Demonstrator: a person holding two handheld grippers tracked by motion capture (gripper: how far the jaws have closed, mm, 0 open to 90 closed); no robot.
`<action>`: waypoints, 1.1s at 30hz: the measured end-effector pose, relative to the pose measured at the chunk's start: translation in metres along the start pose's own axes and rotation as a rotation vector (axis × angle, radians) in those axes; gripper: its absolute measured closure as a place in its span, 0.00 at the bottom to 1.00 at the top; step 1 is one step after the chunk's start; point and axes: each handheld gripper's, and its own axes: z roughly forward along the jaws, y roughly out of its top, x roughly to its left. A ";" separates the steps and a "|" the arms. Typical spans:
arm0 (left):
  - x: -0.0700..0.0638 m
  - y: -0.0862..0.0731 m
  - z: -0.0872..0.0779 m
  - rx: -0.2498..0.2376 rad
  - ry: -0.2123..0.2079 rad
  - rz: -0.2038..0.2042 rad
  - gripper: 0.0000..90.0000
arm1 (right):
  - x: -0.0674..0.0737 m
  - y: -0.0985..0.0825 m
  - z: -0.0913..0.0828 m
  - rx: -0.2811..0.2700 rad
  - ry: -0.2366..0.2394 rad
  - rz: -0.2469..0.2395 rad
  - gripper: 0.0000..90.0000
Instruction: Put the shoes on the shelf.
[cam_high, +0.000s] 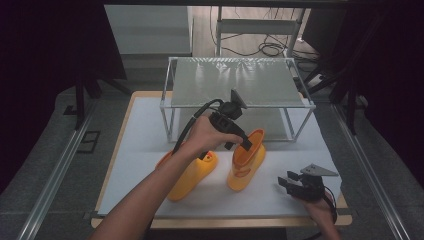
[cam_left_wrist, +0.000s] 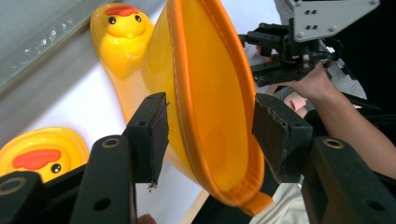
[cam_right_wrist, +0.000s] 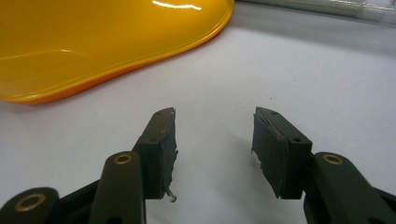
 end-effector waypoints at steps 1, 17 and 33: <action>0.001 0.001 0.002 0.001 0.002 -0.001 0.52 | 0.000 0.000 0.000 0.001 0.000 0.003 0.54; 0.016 0.005 0.028 0.043 0.029 -0.058 0.72 | -0.002 -0.001 0.000 0.005 -0.001 0.006 0.54; 0.011 0.007 0.031 0.024 0.058 -0.043 0.96 | -0.005 -0.002 0.000 0.004 -0.022 0.021 0.55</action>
